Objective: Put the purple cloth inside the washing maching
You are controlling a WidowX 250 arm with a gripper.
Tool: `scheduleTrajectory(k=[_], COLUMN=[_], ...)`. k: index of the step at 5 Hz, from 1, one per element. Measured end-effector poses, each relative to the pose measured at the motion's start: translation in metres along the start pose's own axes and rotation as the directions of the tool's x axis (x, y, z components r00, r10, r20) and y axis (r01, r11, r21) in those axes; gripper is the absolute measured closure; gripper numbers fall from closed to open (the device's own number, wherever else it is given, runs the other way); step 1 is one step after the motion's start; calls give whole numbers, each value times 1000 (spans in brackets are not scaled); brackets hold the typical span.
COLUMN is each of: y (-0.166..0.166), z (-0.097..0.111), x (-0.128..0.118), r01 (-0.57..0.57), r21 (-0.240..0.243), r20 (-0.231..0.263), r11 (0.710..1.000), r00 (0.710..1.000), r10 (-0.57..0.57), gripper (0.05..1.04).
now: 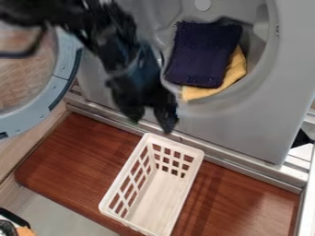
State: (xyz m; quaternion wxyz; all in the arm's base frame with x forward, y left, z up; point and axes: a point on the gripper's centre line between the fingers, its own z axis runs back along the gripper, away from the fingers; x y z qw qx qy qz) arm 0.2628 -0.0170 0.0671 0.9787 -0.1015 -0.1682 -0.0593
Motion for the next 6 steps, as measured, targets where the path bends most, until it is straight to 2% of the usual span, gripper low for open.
scheduleTrajectory(k=[1, 2, 3, 6], y=[9, 13, 13, 13], z=[-29, -50, -50, -50], x=[-23, -35, -32, -32], r01=[45, 112, 110, 114], r21=[47, 148, 155, 156], r20=[-54, -48, -33, -34], r11=[998, 983, 982, 981], r00=[998, 993, 994, 993], r10=[-43, -106, -106, -110], gripper=[83, 83, 83, 83])
